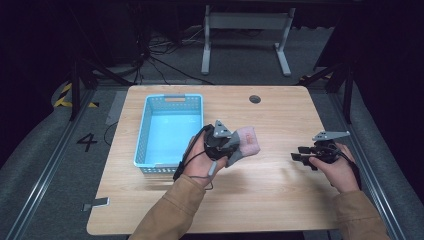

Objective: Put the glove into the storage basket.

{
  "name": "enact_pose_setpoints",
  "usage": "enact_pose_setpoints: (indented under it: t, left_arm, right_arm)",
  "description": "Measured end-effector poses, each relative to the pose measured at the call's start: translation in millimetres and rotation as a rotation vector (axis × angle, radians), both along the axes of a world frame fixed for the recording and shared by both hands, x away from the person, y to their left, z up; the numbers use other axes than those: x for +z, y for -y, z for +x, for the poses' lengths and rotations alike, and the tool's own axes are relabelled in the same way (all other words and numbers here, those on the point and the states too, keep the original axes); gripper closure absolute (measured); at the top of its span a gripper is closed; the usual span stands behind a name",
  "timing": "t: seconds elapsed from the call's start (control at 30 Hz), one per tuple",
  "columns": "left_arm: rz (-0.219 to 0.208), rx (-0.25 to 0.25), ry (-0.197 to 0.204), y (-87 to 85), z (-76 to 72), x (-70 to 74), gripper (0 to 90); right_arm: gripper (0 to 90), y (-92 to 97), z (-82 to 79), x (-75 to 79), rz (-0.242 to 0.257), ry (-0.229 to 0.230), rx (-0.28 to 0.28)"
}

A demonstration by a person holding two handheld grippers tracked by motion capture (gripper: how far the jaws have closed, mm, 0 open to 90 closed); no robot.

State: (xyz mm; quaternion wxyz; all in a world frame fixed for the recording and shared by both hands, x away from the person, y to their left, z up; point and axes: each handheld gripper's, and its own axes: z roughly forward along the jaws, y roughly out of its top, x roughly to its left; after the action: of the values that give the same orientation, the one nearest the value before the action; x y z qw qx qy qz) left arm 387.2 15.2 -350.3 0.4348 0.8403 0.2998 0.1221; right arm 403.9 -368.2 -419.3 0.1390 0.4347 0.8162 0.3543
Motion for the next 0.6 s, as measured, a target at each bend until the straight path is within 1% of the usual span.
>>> enact_pose_setpoints:
  t: [0.1,0.2,0.3,0.37,0.4,0.43,0.47,0.57,0.6]
  left_arm:
    - [-0.005,0.025,-0.001,-12.2,3.2,3.0,71.3]
    - [0.006,0.049,0.003,-25.2,6.5,5.8,71.3]
    - [-0.001,0.073,0.006,-39.6,9.7,9.5,71.2]
    - [-0.006,0.098,0.007,-51.0,12.8,12.4,71.2]
    - [-0.006,0.108,0.013,-54.5,14.0,12.8,71.2]
    - [0.000,0.116,0.012,-59.3,15.4,13.6,71.2]
    - [0.003,0.122,0.019,-63.9,17.2,13.7,71.2]
    - [0.009,0.146,0.013,-77.3,21.6,12.4,71.1]
    - [0.015,0.144,0.013,-80.6,23.1,12.2,71.0]
  right_arm:
    - [52.4,-0.1,-0.9,-0.7,0.000,0.000,0.000]
    - [52.4,0.6,-2.0,-1.2,0.003,-0.001,-0.004]
    - [52.2,2.2,-2.8,-1.3,0.005,-0.002,-0.007]
    - [52.1,3.0,-3.4,-1.6,0.004,-0.003,-0.012]
    - [52.1,3.3,-3.6,-2.0,0.004,-0.004,-0.012]
    - [52.1,3.4,-3.8,-2.4,0.001,-0.002,-0.014]
    - [52.1,3.5,-4.2,-2.8,0.001,-0.006,-0.017]
    - [52.0,3.6,-5.5,-4.2,-0.002,-0.009,-0.018]
    - [51.9,3.9,-5.9,-4.9,-0.006,-0.007,-0.017]
